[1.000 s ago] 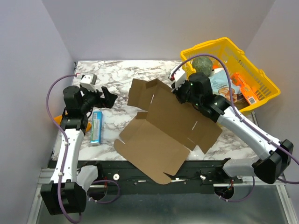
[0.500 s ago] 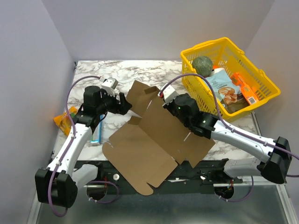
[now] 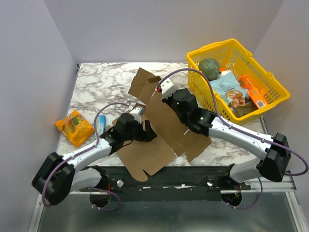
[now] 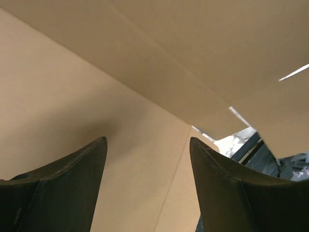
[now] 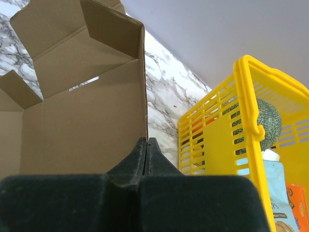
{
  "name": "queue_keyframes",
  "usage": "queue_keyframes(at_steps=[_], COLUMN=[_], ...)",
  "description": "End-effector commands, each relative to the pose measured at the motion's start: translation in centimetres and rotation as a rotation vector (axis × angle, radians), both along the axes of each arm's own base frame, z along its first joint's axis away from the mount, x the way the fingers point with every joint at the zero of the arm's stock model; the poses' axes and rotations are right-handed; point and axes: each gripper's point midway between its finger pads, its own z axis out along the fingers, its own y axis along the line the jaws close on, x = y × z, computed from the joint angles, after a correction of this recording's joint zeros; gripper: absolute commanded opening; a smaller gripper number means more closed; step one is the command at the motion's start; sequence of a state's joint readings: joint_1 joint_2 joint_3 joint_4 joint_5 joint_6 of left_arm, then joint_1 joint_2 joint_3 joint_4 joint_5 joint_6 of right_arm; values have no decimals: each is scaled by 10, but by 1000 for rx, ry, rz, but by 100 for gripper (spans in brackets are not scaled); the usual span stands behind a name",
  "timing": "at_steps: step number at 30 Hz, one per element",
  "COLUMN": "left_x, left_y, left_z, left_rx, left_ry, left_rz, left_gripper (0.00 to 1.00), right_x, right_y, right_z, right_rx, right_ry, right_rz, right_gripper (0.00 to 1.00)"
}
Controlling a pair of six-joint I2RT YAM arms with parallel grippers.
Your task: Fold the paper box
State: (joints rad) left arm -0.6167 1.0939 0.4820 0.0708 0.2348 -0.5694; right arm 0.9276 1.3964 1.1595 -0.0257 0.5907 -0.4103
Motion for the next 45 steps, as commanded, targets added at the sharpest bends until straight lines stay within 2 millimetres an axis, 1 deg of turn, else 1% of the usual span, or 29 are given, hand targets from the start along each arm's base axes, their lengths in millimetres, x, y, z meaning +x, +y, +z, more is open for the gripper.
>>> queue_keyframes(at_steps=[1,2,3,4,5,6,8,11,12,14,15,17,18,20,21,27,30,31,32,34,35,36,38,39,40,41,42,44,45], left_x=[17,19,19,23,23,24,27,30,28,27,26,26,24,24,22,22,22,24,24,26,28,31,35,38,37,39,45,45,53], left_y=[-33,-33,-34,-37,-37,-37,-38,-35,-33,-33,-32,-35,-35,-38,-38,-41,-45,-48,-48,-48,-47,-48,-40,-38,-32,-27,-19,-5,8], left_z=[0,-8,-22,-21,-26,-35,-37,-49,-57,-64,-74,-80,-88,-90,-97,-105,-104,-99,-98,-87,-81,-65,-59,-41,-43,-38,-25,-27,-16], left_rx=[-110,-103,-86,-105,-101,-90,-80,-47,-35,-35,-23,-35,-27,-44,-42,-56,-78,-100,-107,-124,-124,-144,-113,-129,-99,-91,-89,-51,-62], left_ry=[-51,-43,-21,-44,-42,-32,-50,-47,-33,-25,-6,5,26,32,53,58,49,31,28,5,-12,-46,-66,-103,-94,-106,-148,-138,-169], left_rz=[15,20,19,22,25,24,19,30,35,38,37,35,32,29,32,35,26,24,24,26,27,27,43,46,54,64,79,104,141], left_gripper=[72,70,67,63,61,59,56,53,52,50,50,49,47,45,45,44,44,44,44,45,47,48,57,61,69,72,74,77,77], right_x=[0,-5,-9,-12,-13,-15,-19,-30,-35,-41,-45,-51,-54,-56,-58,-66,-72,-73,-75,-74,-70,-67,-60,-59,-58,-58,-58,-58,-57], right_y=[12,14,16,19,20,22,27,34,38,39,42,45,47,46,48,52,56,55,55,51,45,40,27,23,20,19,18,16,16], right_z=[23,16,12,9,4,-1,-17,-33,-35,-42,-44,-49,-51,-53,-54,-63,-79,-88,-92,-97,-97,-96,-92,-90,-88,-87,-85,-83,-84], right_rx=[109,97,102,117,117,113,111,123,128,139,141,146,149,163,168,226,239,235,235,228,216,205,155,138,115,111,117,118,117], right_ry=[-20,8,18,29,41,54,96,144,154,180,188,207,212,228,236,300,350,371,381,389,371,358,322,312,300,297,295,295,295], right_rz=[19,44,59,65,72,76,85,97,109,111,119,122,124,108,108,119,121,109,106,77,38,12,-49,-62,-56,-53,-50,-45,-47], right_gripper=[1,1,1,1,1,1,1,1,1,1,1,1,1,1,1,1,1,1,1,1,1,1,1,1,1,1,1,1,1])
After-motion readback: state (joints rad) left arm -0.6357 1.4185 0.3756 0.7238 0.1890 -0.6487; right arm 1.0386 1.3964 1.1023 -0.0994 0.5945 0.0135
